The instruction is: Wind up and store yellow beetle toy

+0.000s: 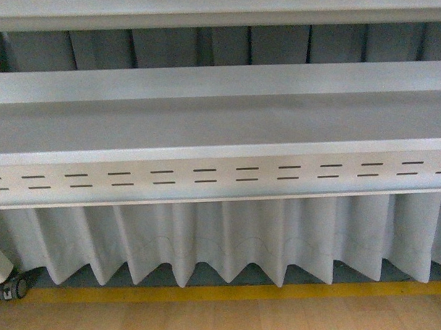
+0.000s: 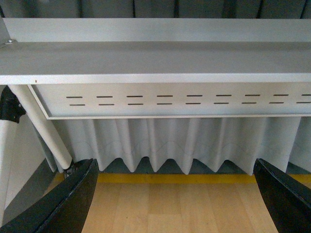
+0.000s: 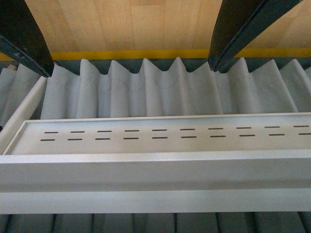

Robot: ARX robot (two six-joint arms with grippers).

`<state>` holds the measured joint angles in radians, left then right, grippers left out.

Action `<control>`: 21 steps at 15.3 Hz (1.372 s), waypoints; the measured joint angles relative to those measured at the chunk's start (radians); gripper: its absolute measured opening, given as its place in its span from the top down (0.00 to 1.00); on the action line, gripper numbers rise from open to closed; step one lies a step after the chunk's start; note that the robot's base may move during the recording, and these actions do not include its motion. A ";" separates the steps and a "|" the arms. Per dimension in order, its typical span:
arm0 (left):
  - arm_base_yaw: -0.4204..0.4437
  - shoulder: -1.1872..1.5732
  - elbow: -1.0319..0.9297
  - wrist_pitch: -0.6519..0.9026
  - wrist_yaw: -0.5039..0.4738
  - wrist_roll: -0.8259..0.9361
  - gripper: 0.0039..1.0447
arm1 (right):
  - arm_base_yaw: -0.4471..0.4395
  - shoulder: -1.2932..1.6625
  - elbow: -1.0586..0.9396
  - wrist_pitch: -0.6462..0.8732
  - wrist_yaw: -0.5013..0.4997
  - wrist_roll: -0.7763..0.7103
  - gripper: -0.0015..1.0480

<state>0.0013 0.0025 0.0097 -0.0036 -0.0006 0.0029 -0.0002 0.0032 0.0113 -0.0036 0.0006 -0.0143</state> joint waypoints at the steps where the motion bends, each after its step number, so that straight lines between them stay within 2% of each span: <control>1: 0.000 0.000 0.000 0.000 0.000 0.000 0.06 | 0.000 0.000 0.000 0.000 0.000 0.000 0.06; 21: 0.000 0.000 0.000 0.000 0.000 0.000 0.06 | 0.000 0.000 0.000 0.000 0.000 0.000 0.06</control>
<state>0.0013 0.0025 0.0097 -0.0036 -0.0006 0.0029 -0.0002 0.0032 0.0113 -0.0036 0.0002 -0.0143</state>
